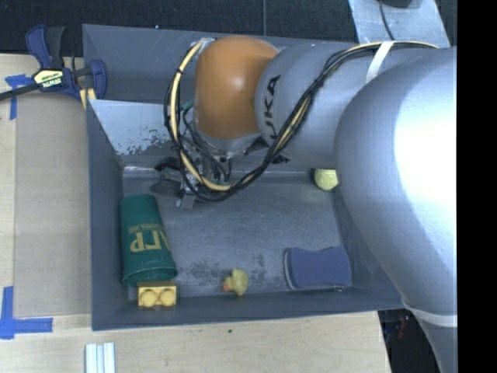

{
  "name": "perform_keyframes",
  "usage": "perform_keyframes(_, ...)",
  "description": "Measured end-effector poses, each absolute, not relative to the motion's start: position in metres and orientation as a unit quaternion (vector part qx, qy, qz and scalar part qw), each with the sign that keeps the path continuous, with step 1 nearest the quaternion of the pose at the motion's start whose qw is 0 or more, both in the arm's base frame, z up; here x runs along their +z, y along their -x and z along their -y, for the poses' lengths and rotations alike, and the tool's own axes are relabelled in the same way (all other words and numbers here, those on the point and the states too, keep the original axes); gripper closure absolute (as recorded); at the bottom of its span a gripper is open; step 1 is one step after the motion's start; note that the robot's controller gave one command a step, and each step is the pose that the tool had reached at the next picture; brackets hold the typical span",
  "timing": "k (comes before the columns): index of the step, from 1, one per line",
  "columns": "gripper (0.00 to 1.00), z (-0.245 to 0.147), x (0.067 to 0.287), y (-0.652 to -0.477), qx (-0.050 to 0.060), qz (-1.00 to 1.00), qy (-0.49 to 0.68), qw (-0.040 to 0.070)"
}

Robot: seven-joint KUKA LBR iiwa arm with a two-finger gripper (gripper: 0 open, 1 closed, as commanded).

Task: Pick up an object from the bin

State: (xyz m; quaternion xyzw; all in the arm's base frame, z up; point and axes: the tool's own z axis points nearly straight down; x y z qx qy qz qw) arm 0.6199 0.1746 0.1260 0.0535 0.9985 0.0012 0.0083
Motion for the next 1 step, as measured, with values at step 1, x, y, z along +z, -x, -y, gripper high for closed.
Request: perform_keyframes(1,1.00,-0.1750,0.1673,-0.6230,0.003,-0.998,-0.054,0.014)
